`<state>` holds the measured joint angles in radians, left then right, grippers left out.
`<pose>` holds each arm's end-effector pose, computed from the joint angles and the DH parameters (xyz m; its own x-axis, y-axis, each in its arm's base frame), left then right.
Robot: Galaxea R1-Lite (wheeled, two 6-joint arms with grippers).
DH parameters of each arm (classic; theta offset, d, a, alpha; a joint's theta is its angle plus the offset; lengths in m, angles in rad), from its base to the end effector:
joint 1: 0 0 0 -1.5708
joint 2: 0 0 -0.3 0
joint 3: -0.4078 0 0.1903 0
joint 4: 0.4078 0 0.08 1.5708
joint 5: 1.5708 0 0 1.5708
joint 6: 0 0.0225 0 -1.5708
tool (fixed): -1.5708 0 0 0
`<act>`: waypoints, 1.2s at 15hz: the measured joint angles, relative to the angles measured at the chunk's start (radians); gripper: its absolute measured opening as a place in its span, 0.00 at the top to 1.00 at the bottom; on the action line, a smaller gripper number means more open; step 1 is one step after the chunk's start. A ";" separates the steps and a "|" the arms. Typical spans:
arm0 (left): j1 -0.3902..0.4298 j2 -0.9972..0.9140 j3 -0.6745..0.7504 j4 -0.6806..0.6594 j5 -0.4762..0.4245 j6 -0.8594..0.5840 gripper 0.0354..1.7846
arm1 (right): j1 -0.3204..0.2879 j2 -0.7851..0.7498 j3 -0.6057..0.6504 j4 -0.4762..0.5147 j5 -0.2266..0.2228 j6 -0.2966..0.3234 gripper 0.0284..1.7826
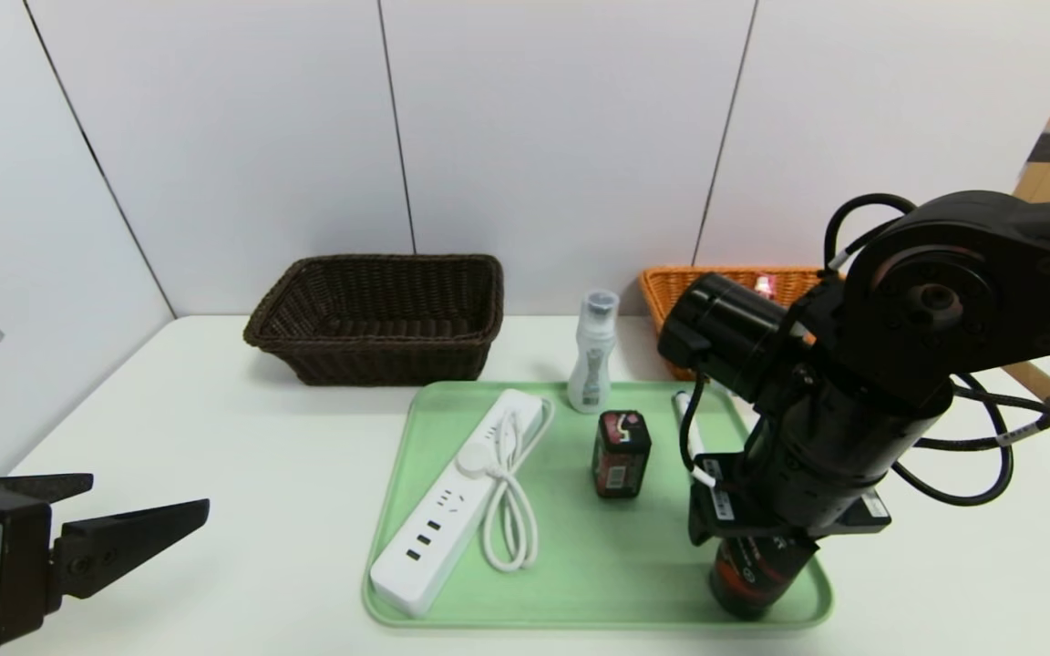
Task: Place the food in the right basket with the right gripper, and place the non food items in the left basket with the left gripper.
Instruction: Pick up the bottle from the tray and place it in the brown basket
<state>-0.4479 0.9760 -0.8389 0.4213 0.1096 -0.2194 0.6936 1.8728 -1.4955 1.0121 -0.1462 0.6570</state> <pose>0.0931 -0.0420 0.2451 0.8072 -0.2665 -0.5267 0.2346 0.9636 -0.1280 0.2312 0.1879 0.1916 0.2304 0.0021 -0.9731 -0.0229 0.9997 -0.0033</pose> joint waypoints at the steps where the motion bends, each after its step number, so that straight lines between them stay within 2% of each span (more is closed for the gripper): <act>1: 0.000 -0.001 0.001 -0.002 0.000 0.000 0.06 | 0.001 0.001 0.000 -0.002 0.002 0.010 0.40; 4: 0.000 -0.003 0.003 -0.002 0.000 0.001 0.06 | 0.003 0.000 0.000 -0.003 0.005 0.017 0.58; 5: 0.000 -0.004 0.003 -0.002 -0.001 0.002 0.06 | 0.003 -0.003 -0.001 -0.002 0.006 0.019 0.72; 6: 0.000 -0.003 0.003 -0.002 0.000 0.003 0.06 | 0.003 -0.007 -0.003 -0.004 0.007 0.020 0.78; 8: 0.000 -0.004 0.002 -0.002 -0.001 0.003 0.06 | 0.003 -0.022 -0.015 0.001 0.013 0.039 0.79; 9: 0.000 -0.004 0.002 -0.001 0.000 0.003 0.06 | 0.003 -0.032 -0.027 0.003 0.021 0.041 0.84; 10: 0.000 -0.004 0.002 0.000 -0.001 0.003 0.06 | 0.003 -0.045 -0.034 0.009 0.030 0.041 0.85; 15: 0.000 -0.004 0.006 0.000 -0.001 0.003 0.06 | -0.001 -0.125 -0.077 0.123 0.088 0.040 0.86; 18: 0.000 -0.003 0.007 -0.001 -0.001 0.003 0.06 | -0.007 -0.137 -0.075 0.131 0.090 0.040 0.86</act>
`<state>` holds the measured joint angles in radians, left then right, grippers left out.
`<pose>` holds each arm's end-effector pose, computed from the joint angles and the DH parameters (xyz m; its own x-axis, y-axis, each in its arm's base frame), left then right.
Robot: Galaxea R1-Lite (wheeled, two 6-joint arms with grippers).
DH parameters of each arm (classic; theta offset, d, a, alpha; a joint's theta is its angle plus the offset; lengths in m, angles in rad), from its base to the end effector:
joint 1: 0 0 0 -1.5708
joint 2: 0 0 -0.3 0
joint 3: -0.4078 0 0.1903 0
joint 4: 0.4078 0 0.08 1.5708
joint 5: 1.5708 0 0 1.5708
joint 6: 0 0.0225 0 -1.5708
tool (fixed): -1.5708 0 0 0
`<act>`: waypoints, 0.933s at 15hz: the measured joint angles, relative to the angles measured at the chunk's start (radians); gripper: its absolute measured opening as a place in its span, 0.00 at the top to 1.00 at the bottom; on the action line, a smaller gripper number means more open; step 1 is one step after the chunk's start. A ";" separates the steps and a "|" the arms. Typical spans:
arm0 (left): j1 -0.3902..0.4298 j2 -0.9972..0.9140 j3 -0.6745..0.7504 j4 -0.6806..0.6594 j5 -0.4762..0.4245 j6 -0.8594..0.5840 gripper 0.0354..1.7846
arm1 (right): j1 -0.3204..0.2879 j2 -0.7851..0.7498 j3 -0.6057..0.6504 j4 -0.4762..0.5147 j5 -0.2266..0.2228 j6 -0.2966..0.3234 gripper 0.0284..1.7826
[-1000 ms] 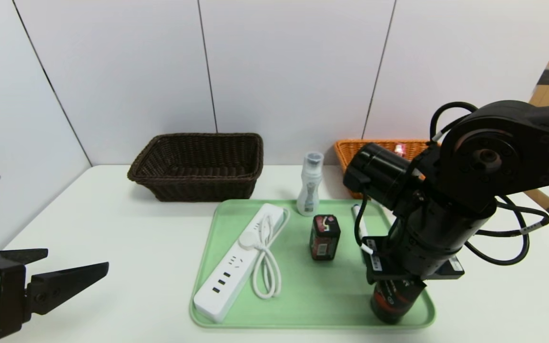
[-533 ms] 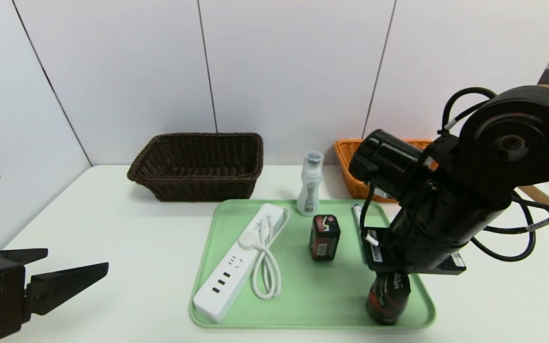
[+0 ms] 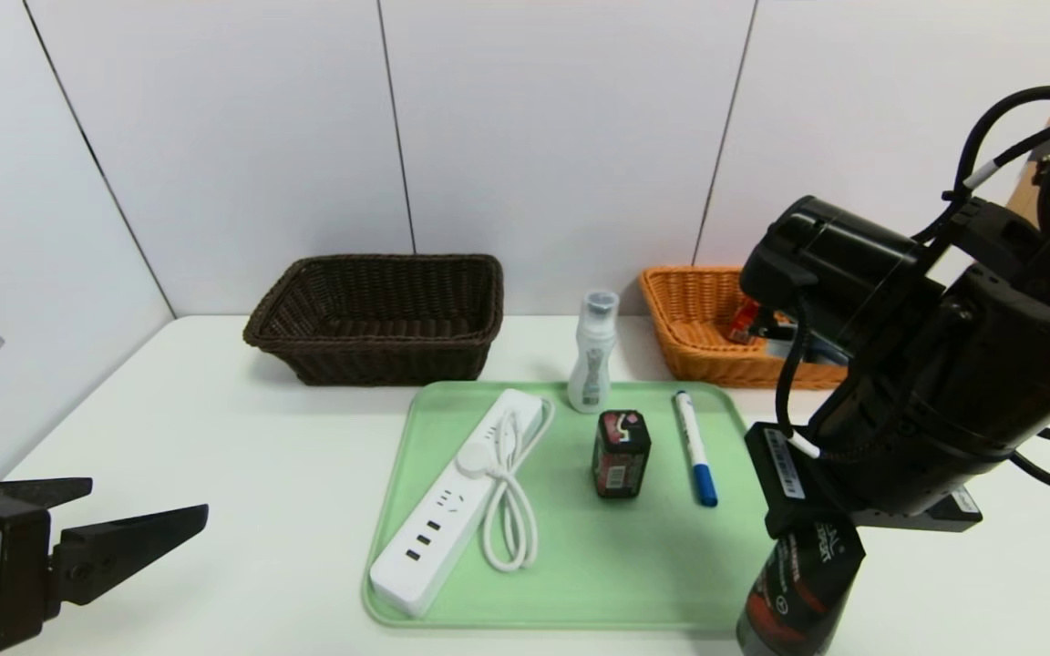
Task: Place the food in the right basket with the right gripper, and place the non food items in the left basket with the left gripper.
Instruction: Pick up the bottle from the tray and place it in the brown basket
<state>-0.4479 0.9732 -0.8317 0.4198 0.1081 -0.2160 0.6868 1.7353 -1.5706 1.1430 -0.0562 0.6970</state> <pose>0.0925 -0.0417 0.2436 0.8053 -0.2672 -0.5292 0.2373 0.9633 -0.1253 0.2022 0.1642 0.2428 0.2364 0.1212 -0.9641 0.0026 0.9921 0.1254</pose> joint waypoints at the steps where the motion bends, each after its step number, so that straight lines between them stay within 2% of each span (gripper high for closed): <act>1: 0.000 0.000 0.000 0.000 -0.001 0.000 0.06 | 0.000 0.000 -0.004 -0.001 0.000 0.000 0.86; 6: 0.000 0.000 0.003 0.000 0.000 -0.001 0.06 | -0.029 0.037 -0.087 -0.003 -0.002 0.001 0.86; 10: 0.000 0.000 0.003 0.000 0.000 -0.001 0.06 | -0.092 0.077 -0.198 -0.002 0.004 0.003 0.86; 14: 0.000 -0.001 0.003 0.003 0.001 -0.001 0.06 | -0.119 0.082 -0.357 0.033 0.109 0.018 0.86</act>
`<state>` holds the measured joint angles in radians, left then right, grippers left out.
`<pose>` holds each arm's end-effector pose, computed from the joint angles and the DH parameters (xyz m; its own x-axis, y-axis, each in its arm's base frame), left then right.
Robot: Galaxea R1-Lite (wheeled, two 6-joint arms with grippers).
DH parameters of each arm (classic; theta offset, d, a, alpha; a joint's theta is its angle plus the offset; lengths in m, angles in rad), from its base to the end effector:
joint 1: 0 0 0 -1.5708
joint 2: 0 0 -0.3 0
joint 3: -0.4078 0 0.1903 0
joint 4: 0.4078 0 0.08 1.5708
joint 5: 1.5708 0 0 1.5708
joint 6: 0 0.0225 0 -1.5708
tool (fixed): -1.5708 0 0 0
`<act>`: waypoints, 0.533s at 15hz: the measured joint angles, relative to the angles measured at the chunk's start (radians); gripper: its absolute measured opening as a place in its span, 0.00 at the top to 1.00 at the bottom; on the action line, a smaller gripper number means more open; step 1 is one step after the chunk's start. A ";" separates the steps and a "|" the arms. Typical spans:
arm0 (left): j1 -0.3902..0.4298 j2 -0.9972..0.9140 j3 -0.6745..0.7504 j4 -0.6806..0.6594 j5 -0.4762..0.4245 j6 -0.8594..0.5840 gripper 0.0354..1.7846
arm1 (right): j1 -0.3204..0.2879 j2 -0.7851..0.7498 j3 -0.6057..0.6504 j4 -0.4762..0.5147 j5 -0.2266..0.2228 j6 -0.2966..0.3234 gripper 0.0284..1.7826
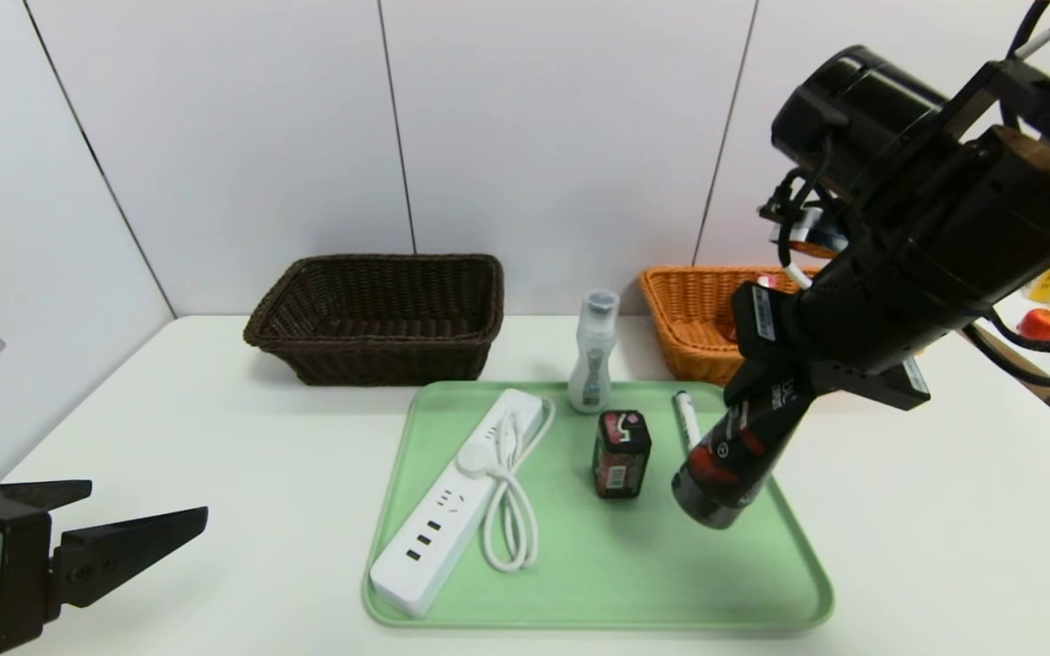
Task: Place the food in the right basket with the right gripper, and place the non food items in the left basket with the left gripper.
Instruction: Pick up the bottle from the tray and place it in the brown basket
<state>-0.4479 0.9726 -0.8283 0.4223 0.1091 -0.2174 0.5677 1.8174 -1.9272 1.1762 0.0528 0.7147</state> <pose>0.0922 -0.0416 0.2425 0.8031 -0.2651 -0.5336 0.2352 0.9639 -0.1249 0.2423 0.1559 0.2954 0.3785 0.3040 -0.8742 0.0620 0.9341 0.3516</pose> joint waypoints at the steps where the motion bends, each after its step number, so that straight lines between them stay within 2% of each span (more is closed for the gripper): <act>1: 0.000 0.000 0.000 0.000 0.000 0.000 0.06 | -0.002 -0.007 -0.018 -0.019 0.019 0.002 0.86; 5: 0.000 -0.001 0.005 0.000 0.000 0.002 0.06 | -0.002 -0.053 -0.033 -0.162 0.079 0.001 0.86; 8: 0.000 -0.004 0.012 0.001 0.003 0.003 0.06 | -0.004 -0.077 -0.033 -0.336 0.090 0.004 0.86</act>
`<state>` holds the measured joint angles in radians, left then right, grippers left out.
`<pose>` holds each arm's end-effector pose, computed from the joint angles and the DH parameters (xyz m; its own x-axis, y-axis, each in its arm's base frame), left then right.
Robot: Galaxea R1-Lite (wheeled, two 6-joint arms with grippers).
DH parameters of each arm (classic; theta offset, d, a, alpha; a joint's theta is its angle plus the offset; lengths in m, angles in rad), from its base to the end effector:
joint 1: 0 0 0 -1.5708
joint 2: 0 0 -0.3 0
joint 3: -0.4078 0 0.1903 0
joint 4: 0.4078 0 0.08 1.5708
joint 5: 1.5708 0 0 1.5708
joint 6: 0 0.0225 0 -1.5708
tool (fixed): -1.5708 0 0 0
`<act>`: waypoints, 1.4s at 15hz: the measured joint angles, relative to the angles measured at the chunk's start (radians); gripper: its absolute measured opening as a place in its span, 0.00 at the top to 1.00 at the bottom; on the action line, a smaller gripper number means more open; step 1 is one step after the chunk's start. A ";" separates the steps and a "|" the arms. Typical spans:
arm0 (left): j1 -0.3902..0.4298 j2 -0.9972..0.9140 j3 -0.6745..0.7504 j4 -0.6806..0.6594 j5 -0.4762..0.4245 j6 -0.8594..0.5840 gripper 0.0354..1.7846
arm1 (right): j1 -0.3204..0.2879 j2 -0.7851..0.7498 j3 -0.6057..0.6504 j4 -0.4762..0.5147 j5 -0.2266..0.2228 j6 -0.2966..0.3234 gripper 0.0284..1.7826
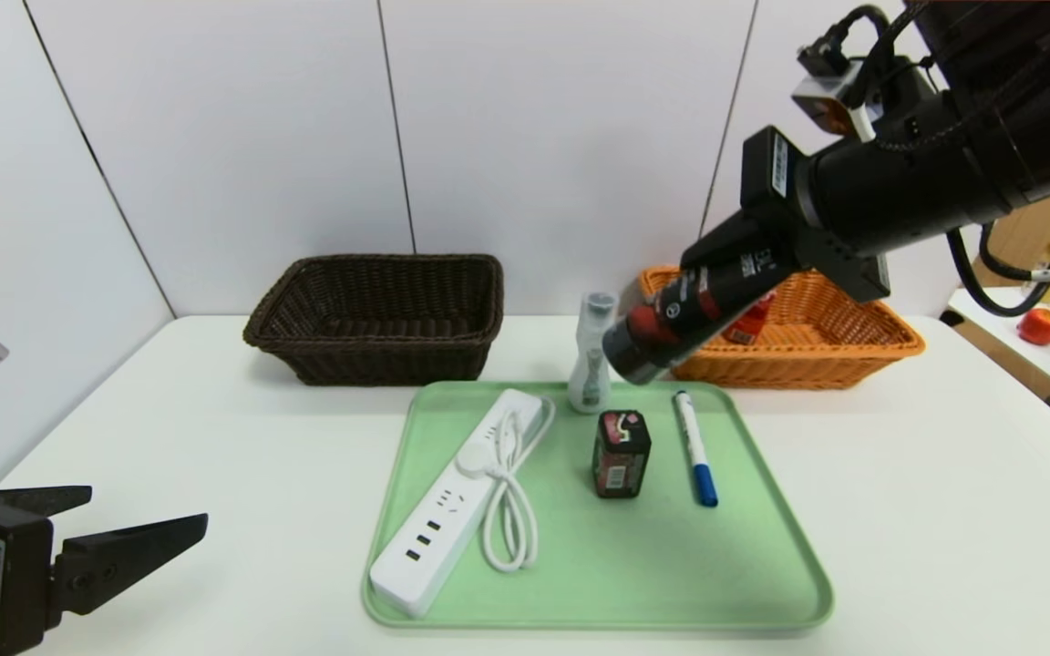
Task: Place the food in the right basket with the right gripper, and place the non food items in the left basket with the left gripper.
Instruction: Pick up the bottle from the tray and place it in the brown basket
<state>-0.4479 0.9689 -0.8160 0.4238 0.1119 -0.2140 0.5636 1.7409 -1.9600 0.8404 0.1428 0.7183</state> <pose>0.0913 -0.0411 0.2395 0.7992 -0.2601 -0.5418 0.2337 0.9651 -0.1185 0.2418 0.1566 0.3478 0.6043 0.5503 -0.5762 -0.1480 0.7881 0.5975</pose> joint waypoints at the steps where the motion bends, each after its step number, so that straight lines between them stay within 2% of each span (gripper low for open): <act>1: 0.000 -0.001 0.001 0.000 0.001 0.001 0.06 | 0.000 -0.003 0.000 -0.063 0.007 0.007 0.86; 7: 0.000 -0.007 0.002 -0.005 0.006 0.006 0.06 | -0.015 0.043 0.001 -0.431 0.039 0.109 0.86; 15: 0.001 -0.014 0.006 0.003 0.009 0.021 0.06 | 0.001 0.203 0.004 -0.812 0.029 0.119 0.86; 18: 0.001 -0.018 0.014 0.003 0.008 0.021 0.06 | 0.017 0.261 0.004 -0.940 0.000 0.154 0.86; 21: 0.001 -0.022 0.017 0.001 0.007 0.022 0.06 | 0.055 0.336 0.004 -1.087 -0.087 0.151 0.86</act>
<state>-0.4464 0.9466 -0.7994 0.4251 0.1191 -0.1923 0.6189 2.0768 -1.9555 -0.2466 0.0562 0.8698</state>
